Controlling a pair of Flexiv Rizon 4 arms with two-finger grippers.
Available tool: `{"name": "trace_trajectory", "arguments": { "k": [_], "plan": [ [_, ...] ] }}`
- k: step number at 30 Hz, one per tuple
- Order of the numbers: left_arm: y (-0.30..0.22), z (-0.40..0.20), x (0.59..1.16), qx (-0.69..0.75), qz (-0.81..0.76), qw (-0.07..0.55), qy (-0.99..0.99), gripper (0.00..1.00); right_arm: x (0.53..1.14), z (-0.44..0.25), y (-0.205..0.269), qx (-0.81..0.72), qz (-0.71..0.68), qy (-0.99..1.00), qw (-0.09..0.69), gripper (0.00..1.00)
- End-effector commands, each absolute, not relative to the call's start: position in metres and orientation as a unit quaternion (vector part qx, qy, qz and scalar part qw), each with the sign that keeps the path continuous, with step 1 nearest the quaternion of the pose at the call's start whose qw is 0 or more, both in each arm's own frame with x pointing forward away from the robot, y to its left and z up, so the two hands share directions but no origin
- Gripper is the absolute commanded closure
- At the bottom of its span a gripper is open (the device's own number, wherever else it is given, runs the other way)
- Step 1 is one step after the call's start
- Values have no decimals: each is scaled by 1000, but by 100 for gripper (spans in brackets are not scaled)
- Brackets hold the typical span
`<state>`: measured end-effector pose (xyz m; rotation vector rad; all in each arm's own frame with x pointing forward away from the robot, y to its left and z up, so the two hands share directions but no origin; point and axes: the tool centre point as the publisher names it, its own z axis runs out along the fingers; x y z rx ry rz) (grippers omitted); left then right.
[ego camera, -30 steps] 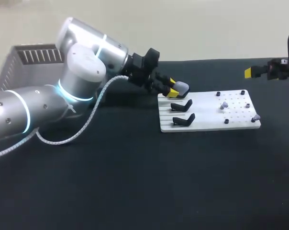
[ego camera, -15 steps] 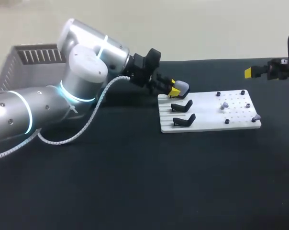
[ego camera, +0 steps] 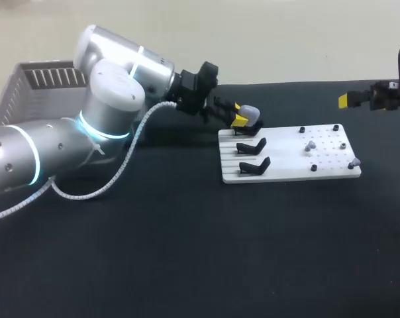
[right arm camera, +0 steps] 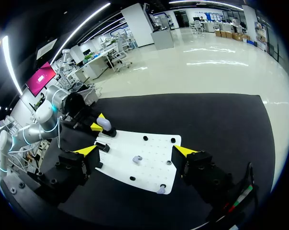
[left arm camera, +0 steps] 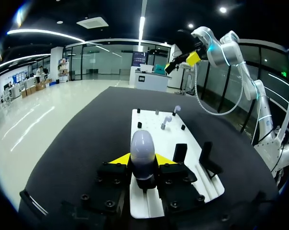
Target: Pick up each earbud case from the left stands, insert the matching earbuds, close the lid, and place the case in the box.
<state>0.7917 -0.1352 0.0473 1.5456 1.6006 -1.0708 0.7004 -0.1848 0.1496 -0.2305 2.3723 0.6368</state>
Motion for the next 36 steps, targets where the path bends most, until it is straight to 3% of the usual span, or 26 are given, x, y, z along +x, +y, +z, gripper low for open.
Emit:
{"name": "trace_trajectory", "arguments": {
  "k": [1,17,36],
  "plan": [
    [-119,65,775,573,-396,355,624,100,700,150,-185,-88,243,907,331,0],
    [-92,153,716,489,-483,421,592,100,700,150,-185,-88,243,907,331,0],
    [-109,176,684,525,-479,474,521,100,700,150,-185,-88,243,907,331,0]
  ]
}}
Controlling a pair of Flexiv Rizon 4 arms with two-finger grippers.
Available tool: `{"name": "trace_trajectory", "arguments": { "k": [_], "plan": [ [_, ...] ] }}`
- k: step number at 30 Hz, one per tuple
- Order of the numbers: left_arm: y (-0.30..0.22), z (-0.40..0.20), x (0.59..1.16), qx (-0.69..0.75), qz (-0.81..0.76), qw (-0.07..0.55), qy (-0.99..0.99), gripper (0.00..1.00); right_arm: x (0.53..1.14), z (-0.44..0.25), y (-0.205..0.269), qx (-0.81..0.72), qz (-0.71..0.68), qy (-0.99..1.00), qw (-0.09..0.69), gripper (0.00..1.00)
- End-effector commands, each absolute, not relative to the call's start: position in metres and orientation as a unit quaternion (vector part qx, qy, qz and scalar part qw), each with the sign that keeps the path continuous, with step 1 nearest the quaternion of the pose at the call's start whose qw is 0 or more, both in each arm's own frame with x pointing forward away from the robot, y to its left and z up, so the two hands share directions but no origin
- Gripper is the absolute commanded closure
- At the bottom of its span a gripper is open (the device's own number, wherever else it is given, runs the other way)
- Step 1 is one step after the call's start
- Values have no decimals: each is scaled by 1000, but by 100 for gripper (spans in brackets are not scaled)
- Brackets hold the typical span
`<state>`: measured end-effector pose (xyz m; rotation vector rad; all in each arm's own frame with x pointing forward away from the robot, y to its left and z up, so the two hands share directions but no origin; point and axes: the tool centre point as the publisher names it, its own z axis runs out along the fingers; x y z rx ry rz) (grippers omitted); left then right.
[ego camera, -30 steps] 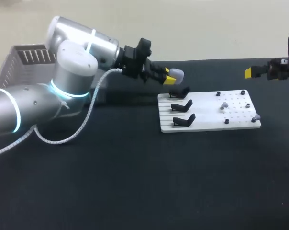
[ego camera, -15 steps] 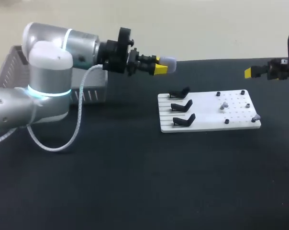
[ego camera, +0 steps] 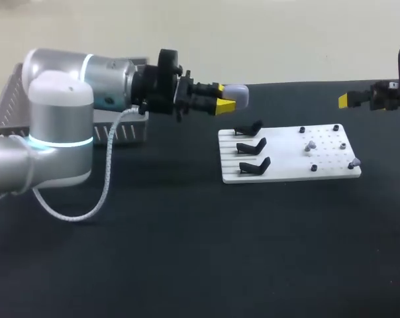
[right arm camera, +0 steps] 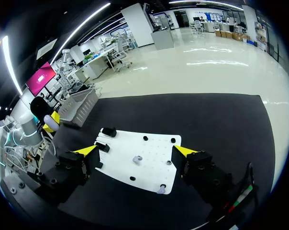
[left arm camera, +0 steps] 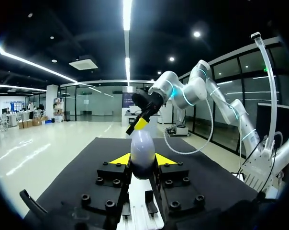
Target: Pick up each earbud case from the left stands, insert the matching earbuds, close the lid, and place the case in the box.
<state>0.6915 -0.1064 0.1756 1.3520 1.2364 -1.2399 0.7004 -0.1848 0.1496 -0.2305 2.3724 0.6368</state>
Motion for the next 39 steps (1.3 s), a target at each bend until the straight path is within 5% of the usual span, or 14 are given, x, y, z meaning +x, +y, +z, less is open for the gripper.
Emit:
{"name": "trace_trajectory", "arguments": {
  "k": [1,39],
  "plan": [
    [-110,175,683,526,-480,473,519,100,700,150,-185,-88,243,907,331,0],
    [-101,167,680,567,-483,461,481,100,700,150,-185,-88,243,907,331,0]
  ]
}}
